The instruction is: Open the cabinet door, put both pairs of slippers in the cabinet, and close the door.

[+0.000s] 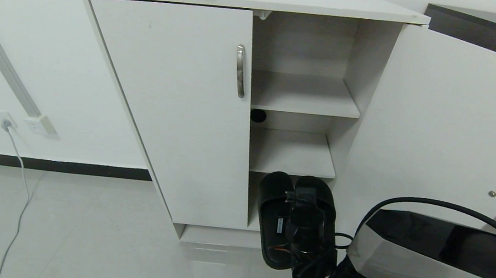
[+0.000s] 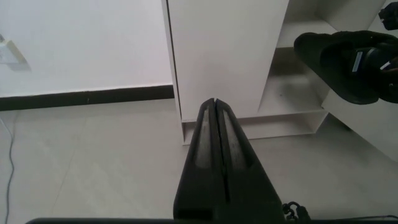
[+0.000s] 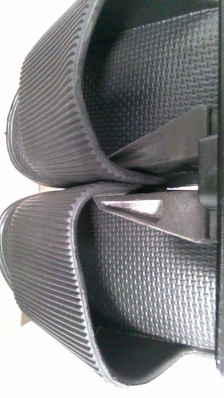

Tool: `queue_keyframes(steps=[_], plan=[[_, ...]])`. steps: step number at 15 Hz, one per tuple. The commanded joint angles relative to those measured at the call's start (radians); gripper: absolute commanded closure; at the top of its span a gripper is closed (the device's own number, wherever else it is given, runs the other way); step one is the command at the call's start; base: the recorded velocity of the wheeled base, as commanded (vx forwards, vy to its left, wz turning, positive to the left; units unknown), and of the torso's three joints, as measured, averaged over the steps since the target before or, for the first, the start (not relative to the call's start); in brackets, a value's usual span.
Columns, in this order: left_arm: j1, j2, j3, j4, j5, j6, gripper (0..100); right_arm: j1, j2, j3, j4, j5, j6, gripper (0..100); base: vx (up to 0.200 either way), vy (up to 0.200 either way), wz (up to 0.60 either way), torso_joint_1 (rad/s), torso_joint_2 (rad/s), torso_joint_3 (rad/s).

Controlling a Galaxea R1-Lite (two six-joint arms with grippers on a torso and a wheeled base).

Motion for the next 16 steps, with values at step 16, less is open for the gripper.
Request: queue_keyframes(steps=[16], plan=[[0.0, 0.001, 0.0, 0.0, 0.0, 0.0, 100, -0.005, 0.008, -0.015, -0.002, 0.0, -0.001, 100, 0.138, 0.0, 0.0, 0.002, 0.0, 0.002]])
